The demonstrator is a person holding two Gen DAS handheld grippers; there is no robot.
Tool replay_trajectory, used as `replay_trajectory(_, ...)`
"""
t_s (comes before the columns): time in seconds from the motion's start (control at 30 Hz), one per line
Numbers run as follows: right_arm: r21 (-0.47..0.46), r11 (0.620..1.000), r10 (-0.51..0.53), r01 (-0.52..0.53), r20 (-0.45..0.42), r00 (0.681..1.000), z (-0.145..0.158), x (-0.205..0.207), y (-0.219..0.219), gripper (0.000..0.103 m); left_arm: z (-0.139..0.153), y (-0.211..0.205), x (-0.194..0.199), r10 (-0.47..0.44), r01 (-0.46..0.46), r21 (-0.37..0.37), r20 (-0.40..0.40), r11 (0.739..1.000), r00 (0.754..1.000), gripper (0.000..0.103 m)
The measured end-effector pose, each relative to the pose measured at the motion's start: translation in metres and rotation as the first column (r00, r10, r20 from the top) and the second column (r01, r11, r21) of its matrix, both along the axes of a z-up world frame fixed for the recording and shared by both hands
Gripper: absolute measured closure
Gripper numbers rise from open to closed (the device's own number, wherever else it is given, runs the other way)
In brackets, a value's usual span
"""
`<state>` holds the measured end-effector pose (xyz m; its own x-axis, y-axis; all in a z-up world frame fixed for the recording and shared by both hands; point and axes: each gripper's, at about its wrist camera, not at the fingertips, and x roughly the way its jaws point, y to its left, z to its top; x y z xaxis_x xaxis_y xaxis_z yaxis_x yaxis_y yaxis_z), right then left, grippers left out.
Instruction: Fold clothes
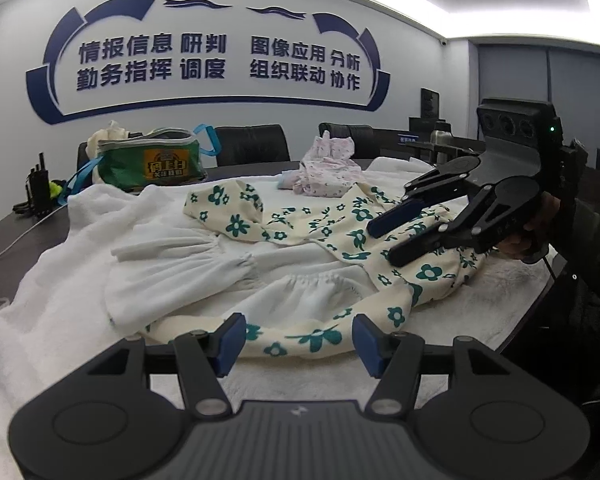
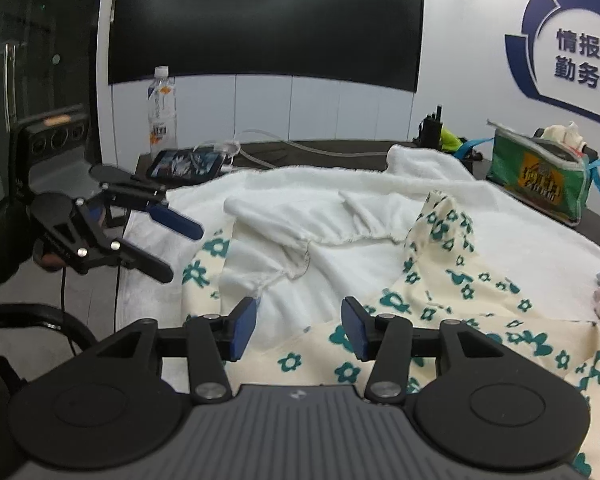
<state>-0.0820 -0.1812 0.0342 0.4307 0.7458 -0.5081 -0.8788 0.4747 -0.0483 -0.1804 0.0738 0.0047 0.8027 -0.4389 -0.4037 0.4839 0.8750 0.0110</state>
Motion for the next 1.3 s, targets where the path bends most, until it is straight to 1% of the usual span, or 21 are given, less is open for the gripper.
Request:
replay_trajectory(0.1,0.015,1.000,0.007,-0.006,-0.012,1.000,-0.002,-0.001,-0.001,0.055,0.002,-0.004,0.000,-0.022,0.022,0.015,0.017,1.000,1.000,0.046)
replay_trajectory(0.2,0.054,0.995,0.080,-0.079,-0.033,0.996,0.001,-0.008,-0.003,0.055,0.002,-0.003,0.005,-0.026,0.025,0.021,0.025,0.999,0.999,0.046)
replay_trajectory(0.3,0.016,0.990,0.141,-0.141,-0.047,0.989,-0.004,-0.014,0.010,0.055,0.003,0.003,0.009,-0.007,0.007,0.005,0.027,1.000,1.000,0.046)
replay_trajectory(0.33,-0.005,0.988,0.152,-0.153,-0.052,0.987,-0.008,-0.015,0.017,0.058,0.004,0.006,0.009,0.002,-0.002,-0.003,0.030,1.000,1.000,0.046)
replay_trajectory(0.4,-0.044,0.981,0.185,-0.188,-0.066,0.980,-0.015,-0.017,0.029,0.080,0.007,0.010,0.009,0.020,-0.019,-0.012,0.036,1.000,0.999,0.046)
replay_trajectory(0.43,-0.059,0.975,0.211,-0.216,-0.076,0.975,-0.018,-0.019,0.034,0.094,0.007,0.011,0.008,0.024,-0.024,-0.011,0.039,1.000,0.999,0.046)
replay_trajectory(0.47,-0.068,0.972,0.221,-0.224,-0.049,0.974,-0.018,-0.022,0.037,0.098,0.008,0.013,0.007,0.029,-0.028,-0.011,0.041,1.000,0.999,0.046)
replay_trajectory(0.5,-0.048,0.977,0.204,-0.205,-0.032,0.978,-0.014,-0.020,0.037,0.100,0.008,0.014,0.006,0.031,-0.030,-0.010,0.042,0.999,0.999,0.046)
replay_trajectory(0.57,0.005,0.987,0.158,-0.158,-0.008,0.987,-0.006,-0.015,0.033,0.100,0.008,0.014,0.004,0.028,-0.027,-0.008,0.040,1.000,0.999,0.046)
replay_trajectory(0.6,0.031,0.990,0.141,-0.140,-0.015,0.990,-0.002,-0.009,0.031,0.100,0.008,0.014,0.004,0.026,-0.026,-0.006,0.040,1.000,0.999,0.046)
replay_trajectory(0.63,0.039,0.991,0.126,-0.125,-0.028,0.992,-0.001,-0.004,0.031,0.099,0.007,0.012,0.005,0.025,-0.024,-0.005,0.039,1.000,0.999,0.046)
replay_trajectory(0.7,-0.006,0.997,0.081,-0.081,-0.074,0.994,-0.009,0.008,0.037,0.090,0.006,0.008,0.008,0.021,-0.021,0.001,0.038,1.000,0.999,0.046)
replay_trajectory(0.77,-0.054,0.997,0.045,-0.049,-0.072,0.996,-0.014,0.010,0.042,0.059,0.005,0.003,0.011,0.011,-0.012,0.015,0.038,1.000,0.999,0.046)
replay_trajectory(0.8,-0.062,0.998,0.027,-0.031,-0.056,0.998,-0.015,0.008,0.043,0.059,0.004,0.000,0.012,0.005,-0.006,0.023,0.039,1.000,0.999,0.046)
replay_trajectory(0.87,-0.012,1.000,0.015,-0.015,-0.017,1.000,-0.003,0.002,0.027,0.057,0.002,-0.003,0.013,-0.007,0.006,0.035,0.038,0.999,0.999,0.046)
replay_trajectory(0.9,0.017,1.000,0.009,-0.009,0.003,1.000,0.003,-0.001,0.018,0.055,0.000,-0.005,0.014,-0.013,0.012,0.040,0.037,0.999,0.999,0.046)
replay_trajectory(0.97,0.033,0.999,-0.026,0.025,0.036,0.999,0.014,-0.008,-0.002,0.047,-0.002,-0.007,0.015,-0.026,0.024,0.051,0.035,0.998,0.999,0.046)
replay_trajectory(1.0,0.040,0.998,-0.045,0.043,0.052,0.998,0.020,-0.012,-0.012,0.046,-0.003,-0.009,0.016,-0.032,0.030,0.056,0.034,0.998,0.999,0.046)
replay_trajectory(1.07,0.012,0.997,-0.075,0.074,0.077,0.994,0.023,-0.020,-0.029,0.045,-0.005,-0.010,0.018,-0.034,0.032,0.056,0.030,0.998,0.999,0.046)
replay_trajectory(1.2,-0.048,0.989,-0.133,0.137,0.073,0.988,0.018,-0.038,-0.054,0.045,-0.006,-0.012,0.021,-0.036,0.035,0.057,0.024,0.998,0.999,0.046)
replay_trajectory(1.3,-0.081,0.987,-0.136,0.141,0.059,0.989,0.013,-0.051,-0.060,0.045,-0.005,-0.017,0.021,-0.045,0.044,0.066,0.025,0.997,0.999,0.046)
